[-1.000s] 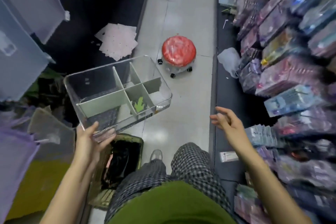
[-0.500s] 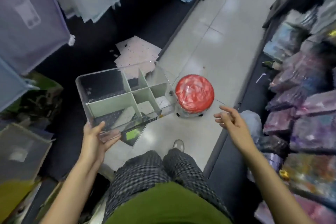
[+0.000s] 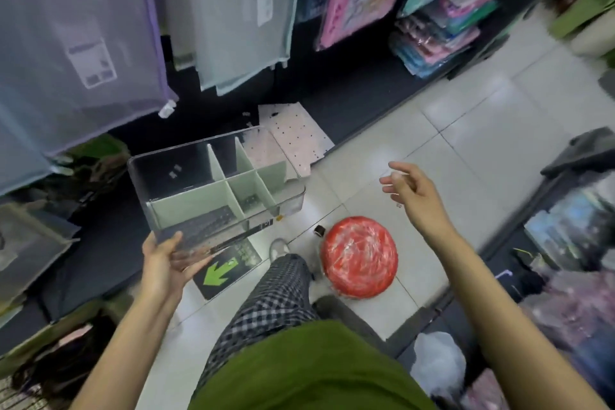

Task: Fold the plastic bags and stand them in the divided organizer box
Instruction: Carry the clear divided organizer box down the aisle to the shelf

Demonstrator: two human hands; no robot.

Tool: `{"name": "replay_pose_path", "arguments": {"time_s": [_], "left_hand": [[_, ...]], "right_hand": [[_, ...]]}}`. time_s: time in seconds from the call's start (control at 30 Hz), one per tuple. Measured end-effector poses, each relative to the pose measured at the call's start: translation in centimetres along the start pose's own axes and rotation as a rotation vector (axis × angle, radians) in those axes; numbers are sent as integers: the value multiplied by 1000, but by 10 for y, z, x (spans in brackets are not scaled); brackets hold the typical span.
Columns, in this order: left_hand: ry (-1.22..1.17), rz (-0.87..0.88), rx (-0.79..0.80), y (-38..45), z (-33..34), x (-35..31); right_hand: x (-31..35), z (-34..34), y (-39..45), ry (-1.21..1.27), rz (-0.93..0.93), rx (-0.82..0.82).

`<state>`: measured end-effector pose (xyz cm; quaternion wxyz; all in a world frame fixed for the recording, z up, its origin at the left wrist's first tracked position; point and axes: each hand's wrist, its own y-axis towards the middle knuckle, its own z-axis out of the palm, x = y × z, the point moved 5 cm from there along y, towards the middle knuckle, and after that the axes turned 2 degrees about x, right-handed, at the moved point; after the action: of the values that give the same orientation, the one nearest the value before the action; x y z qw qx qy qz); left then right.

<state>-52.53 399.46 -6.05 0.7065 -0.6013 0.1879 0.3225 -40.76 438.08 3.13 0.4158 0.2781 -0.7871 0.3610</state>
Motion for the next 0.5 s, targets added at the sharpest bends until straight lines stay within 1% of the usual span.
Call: {"name": "replay_pose_path", "arguments": {"time_s": [0.1,0.27,0.37,0.5], "left_hand": [[-18,1,-13,17,21,-14],[-34,35,-80,23,41,-26],[-89,31,-127,24,48,-20],[-211,40,-249,25,47,0]], "right_hand": [[22,8,44,-34,-14,80],[44,26,104,-93,-53,207],[53,39,135,-124,-61,303],[60,66,176,-207,-59,471]]}}
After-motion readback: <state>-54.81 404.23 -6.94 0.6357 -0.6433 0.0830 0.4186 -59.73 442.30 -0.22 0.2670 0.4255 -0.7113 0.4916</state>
